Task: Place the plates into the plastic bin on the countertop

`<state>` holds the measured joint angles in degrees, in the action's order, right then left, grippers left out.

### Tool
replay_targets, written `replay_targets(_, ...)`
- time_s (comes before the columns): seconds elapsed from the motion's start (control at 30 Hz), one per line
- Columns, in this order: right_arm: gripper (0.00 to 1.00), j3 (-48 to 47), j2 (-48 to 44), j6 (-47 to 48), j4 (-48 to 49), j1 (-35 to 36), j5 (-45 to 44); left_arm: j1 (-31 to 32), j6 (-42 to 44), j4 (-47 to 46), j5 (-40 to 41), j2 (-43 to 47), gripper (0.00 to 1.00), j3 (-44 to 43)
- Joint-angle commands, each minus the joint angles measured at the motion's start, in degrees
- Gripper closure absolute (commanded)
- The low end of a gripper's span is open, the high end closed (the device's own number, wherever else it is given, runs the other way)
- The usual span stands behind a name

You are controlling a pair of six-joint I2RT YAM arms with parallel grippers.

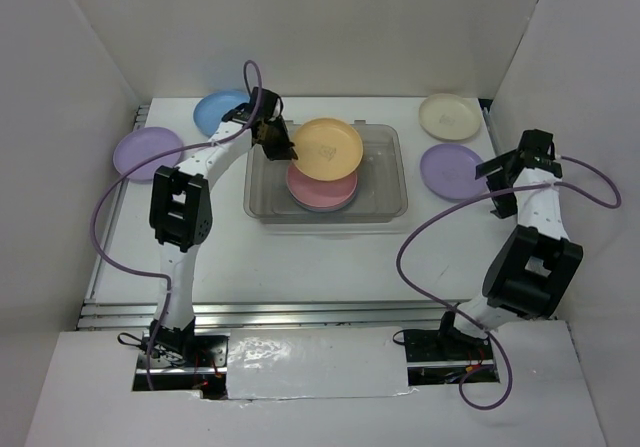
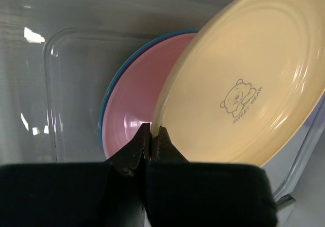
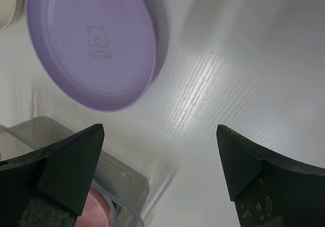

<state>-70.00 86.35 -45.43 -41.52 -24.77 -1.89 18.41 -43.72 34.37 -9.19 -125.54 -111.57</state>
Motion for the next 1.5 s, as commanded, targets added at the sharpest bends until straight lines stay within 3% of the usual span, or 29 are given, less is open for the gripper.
replay_targets(0.0,0.0,-0.5,2.7,-0.6,-0.4,-0.8,-3.5,-0.4,-1.1,-0.1,0.9,2.0,1.0,0.8)
replay_targets(0.13,0.0,-2.2,5.7,-0.9,-1.4,-1.0,-4.9,-0.3,-1.5,2.1,5.0,5.6,1.0,3.9)
replay_targets(0.33,0.0,-3.8,7.5,-1.0,-1.2,-2.3,-5.1,0.3,-0.1,4.0,3.1,4.9,0.99,2.2)
replay_targets(0.37,0.0,-4.3,8.0,-0.6,-0.8,-2.3,-5.1,0.5,-0.2,4.5,3.0,5.1,0.91,2.1)
replay_targets(0.4,0.0,-4.6,9.3,-0.8,-0.5,-2.2,-5.5,0.7,-0.1,4.7,3.6,6.0,0.65,1.9)
replay_targets(0.47,0.0,-5.5,10.9,-1.0,0.2,-2.1,-5.3,1.1,0.0,5.4,4.7,7.1,0.44,2.0)
replay_targets(0.53,0.0,-6.3,13.3,-0.7,1.5,-2.0,-4.2,1.3,-0.2,5.9,5.2,9.1,0.01,2.2)
replay_targets(0.7,0.0,-9.1,17.2,1.0,3.5,-1.0,0.3,1.3,-0.9,7.0,5.4,14.7,0.01,4.4)
replay_targets(0.9,0.02,-14.9,24.7,1.5,2.2,2.4,-1.0,2.0,1.6,12.5,8.0,20.2,0.01,2.6)
replay_targets(1.1,0.07,-17.4,30.6,2.1,1.4,3.9,-2.2,0.7,4.5,13.4,8.8,27.5,0.01,7.8)
replay_targets(1.17,0.17,-19.1,32.1,1.7,-1.5,4.2,-3.1,-0.7,4.6,13.5,8.9,30.0,0.01,10.7)
replay_targets(1.2,0.27,-19.1,32.0,1.9,-1.5,4.6,-3.6,-1.3,4.7,13.5,8.9,31.0,0.01,11.6)
replay_targets(1.27,0.55,-17.8,31.3,1.6,-1.5,4.8,-4.7,-2.8,4.5,13.4,8.8,33.4,0.01,14.0)
replay_targets(1.3,0.74,-17.0,31.0,1.4,-1.6,5.0,-4.9,-3.7,4.6,13.5,8.8,33.9,0.01,14.7)
replay_targets(1.37,0.95,-16.5,30.7,1.3,-2.0,5.3,-4.8,-6.4,4.6,14.5,8.9,35.5,0.01,15.9)
replay_targets(1.4,1.0,-16.1,30.1,0.6,-2.4,5.6,-5.1,-7.6,4.6,14.5,10.7,36.1,0.01,15.9)
replay_targets(1.47,1.0,-14.4,24.5,-1.9,-1.7,6.7,-6.9,-12.5,3.4,14.1,10.7,38.9,0.01,19.5)
